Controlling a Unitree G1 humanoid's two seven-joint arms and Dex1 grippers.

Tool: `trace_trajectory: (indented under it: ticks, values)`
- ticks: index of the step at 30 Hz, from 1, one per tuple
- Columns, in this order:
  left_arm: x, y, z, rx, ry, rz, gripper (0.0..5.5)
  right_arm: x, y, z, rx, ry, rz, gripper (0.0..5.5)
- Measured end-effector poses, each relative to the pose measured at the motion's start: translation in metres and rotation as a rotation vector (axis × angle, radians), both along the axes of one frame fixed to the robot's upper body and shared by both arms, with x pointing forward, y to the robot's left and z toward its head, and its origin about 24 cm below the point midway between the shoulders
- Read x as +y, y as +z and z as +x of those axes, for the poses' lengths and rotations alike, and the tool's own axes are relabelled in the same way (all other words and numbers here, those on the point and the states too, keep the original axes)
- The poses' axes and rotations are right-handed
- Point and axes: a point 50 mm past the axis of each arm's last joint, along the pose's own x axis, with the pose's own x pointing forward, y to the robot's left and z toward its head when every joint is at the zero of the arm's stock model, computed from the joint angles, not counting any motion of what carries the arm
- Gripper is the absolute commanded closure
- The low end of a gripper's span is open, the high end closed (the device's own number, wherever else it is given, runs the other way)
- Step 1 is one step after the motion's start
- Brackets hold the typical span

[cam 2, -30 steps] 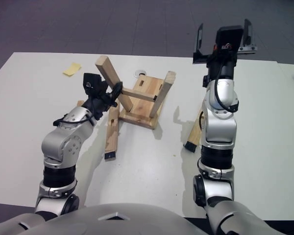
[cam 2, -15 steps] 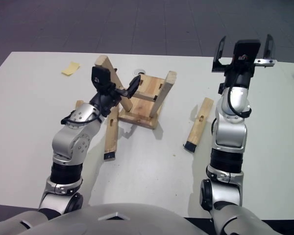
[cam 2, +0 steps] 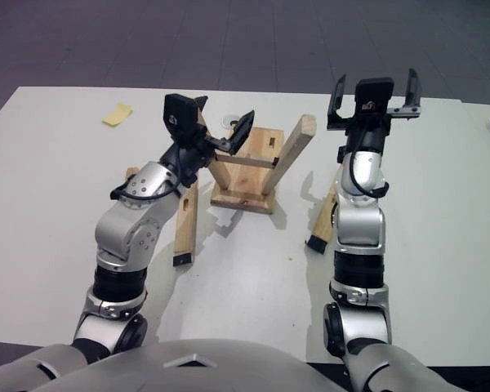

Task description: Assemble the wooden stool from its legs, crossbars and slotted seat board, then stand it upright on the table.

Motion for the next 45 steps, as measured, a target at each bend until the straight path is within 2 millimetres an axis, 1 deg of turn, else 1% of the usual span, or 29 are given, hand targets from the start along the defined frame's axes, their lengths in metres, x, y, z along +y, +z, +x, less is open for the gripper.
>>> trace_trajectory:
  ticks: [2, 5, 7, 9, 10, 11, 12, 14, 15, 16, 17, 19, 21, 23, 24, 27, 30, 32, 33, 34, 36, 38, 39, 40, 41, 42, 43, 44, 45]
  values:
    - [0.004, 0.003, 0.002, -0.011, 0.022, -0.021, 0.13, -0.003, -0.002, 0.0, 0.012, -0.032, 0.016, 0.1]
    - [0.013, 0.009, 0.003, -0.035, 0.068, -0.048, 0.13, -0.013, -0.006, -0.002, 0.03, -0.109, 0.049, 0.1]
    - [0.02, 0.019, 0.001, -0.076, 0.105, -0.09, 0.13, -0.02, -0.009, -0.003, 0.051, -0.158, 0.064, 0.1]
    - [0.04, 0.039, -0.002, -0.143, 0.209, -0.192, 0.13, -0.027, -0.016, -0.008, 0.083, -0.224, 0.062, 0.1]
    - [0.056, 0.051, -0.002, -0.191, 0.304, -0.24, 0.13, -0.032, -0.022, -0.012, 0.111, -0.259, 0.07, 0.1]
    - [0.066, 0.058, -0.002, -0.217, 0.365, -0.261, 0.13, -0.036, -0.025, -0.016, 0.132, -0.283, 0.077, 0.1]
    - [0.085, 0.062, -0.002, -0.234, 0.483, -0.256, 0.13, -0.042, -0.031, -0.024, 0.159, -0.323, 0.084, 0.1]
    - [0.098, 0.059, -0.001, -0.224, 0.595, -0.186, 0.13, -0.048, -0.035, -0.033, 0.186, -0.353, 0.083, 0.1]
    - [0.098, 0.053, 0.002, -0.192, 0.626, -0.129, 0.13, -0.048, -0.035, -0.038, 0.188, -0.347, 0.08, 0.1]
    - [0.096, 0.037, 0.007, -0.112, 0.64, -0.044, 0.13, -0.046, -0.034, -0.043, 0.187, -0.325, 0.072, 0.1]
    - [0.091, 0.026, 0.009, -0.062, 0.63, 0.01, 0.13, -0.042, -0.033, -0.044, 0.187, -0.301, 0.065, 0.1]
    - [0.07, -0.004, 0.01, 0.06, 0.538, 0.137, 0.13, -0.029, -0.028, -0.049, 0.179, -0.212, 0.042, 0.1]
    - [0.049, -0.023, 0.005, 0.134, 0.435, 0.199, 0.13, -0.011, -0.019, -0.052, 0.16, -0.119, 0.036, 0.1]
    - [0.036, -0.027, 0.002, 0.147, 0.376, 0.223, 0.13, 0.004, -0.013, -0.054, 0.148, -0.053, 0.045, 0.1]
    - [0.031, -0.028, 0.001, 0.145, 0.349, 0.231, 0.13, 0.014, -0.01, -0.056, 0.148, -0.007, 0.056, 0.1]
    - [0.034, -0.028, 0.002, 0.143, 0.367, 0.25, 0.13, 0.028, -0.01, -0.057, 0.156, 0.025, 0.066, 0.1]
    - [0.036, -0.026, 0.006, 0.136, 0.384, 0.264, 0.13, 0.031, -0.013, -0.056, 0.17, 0.021, 0.069, 0.1]
    - [0.036, -0.025, 0.01, 0.141, 0.401, 0.261, 0.13, 0.027, -0.02, -0.054, 0.199, -0.006, 0.065, 0.1]
    - [0.038, -0.025, 0.011, 0.144, 0.424, 0.258, 0.13, 0.022, -0.023, -0.053, 0.211, -0.044, 0.063, 0.1]
    - [0.043, -0.025, 0.012, 0.158, 0.467, 0.233, 0.13, 0.011, -0.026, -0.053, 0.219, -0.099, 0.063, 0.1]
    - [0.066, -0.027, 0.013, 0.205, 0.618, 0.175, 0.13, -0.021, -0.031, -0.057, 0.239, -0.255, 0.061, 0.1]
    - [0.094, -0.033, 0.007, 0.245, 0.767, 0.165, 0.13, -0.05, -0.035, -0.065, 0.263, -0.385, 0.069, 0.1]
    - [0.1, -0.035, 0.004, 0.243, 0.784, 0.18, 0.13, -0.056, -0.037, -0.068, 0.271, -0.401, 0.066, 0.1]
    - [0.1, -0.034, 0.003, 0.229, 0.765, 0.199, 0.13, -0.055, -0.038, -0.068, 0.276, -0.381, 0.071, 0.1]
    - [0.09, -0.03, 0.002, 0.18, 0.684, 0.227, 0.13, -0.044, -0.038, -0.064, 0.273, -0.295, 0.078, 0.1]
    - [0.074, -0.025, 0.002, 0.134, 0.591, 0.24, 0.13, -0.029, -0.038, -0.059, 0.268, -0.191, 0.08, 0.1]
    - [0.048, -0.022, 0.0, 0.087, 0.438, 0.27, 0.13, 0.0, -0.035, -0.053, 0.255, -0.012, 0.088, 0.1]
    - [0.032, -0.022, -0.003, 0.068, 0.352, 0.291, 0.13, 0.021, -0.032, -0.052, 0.241, 0.111, 0.089, 0.1]
    - [0.032, -0.023, -0.003, 0.051, 0.361, 0.337, 0.13, 0.028, -0.03, -0.054, 0.229, 0.131, 0.071, 0.1]
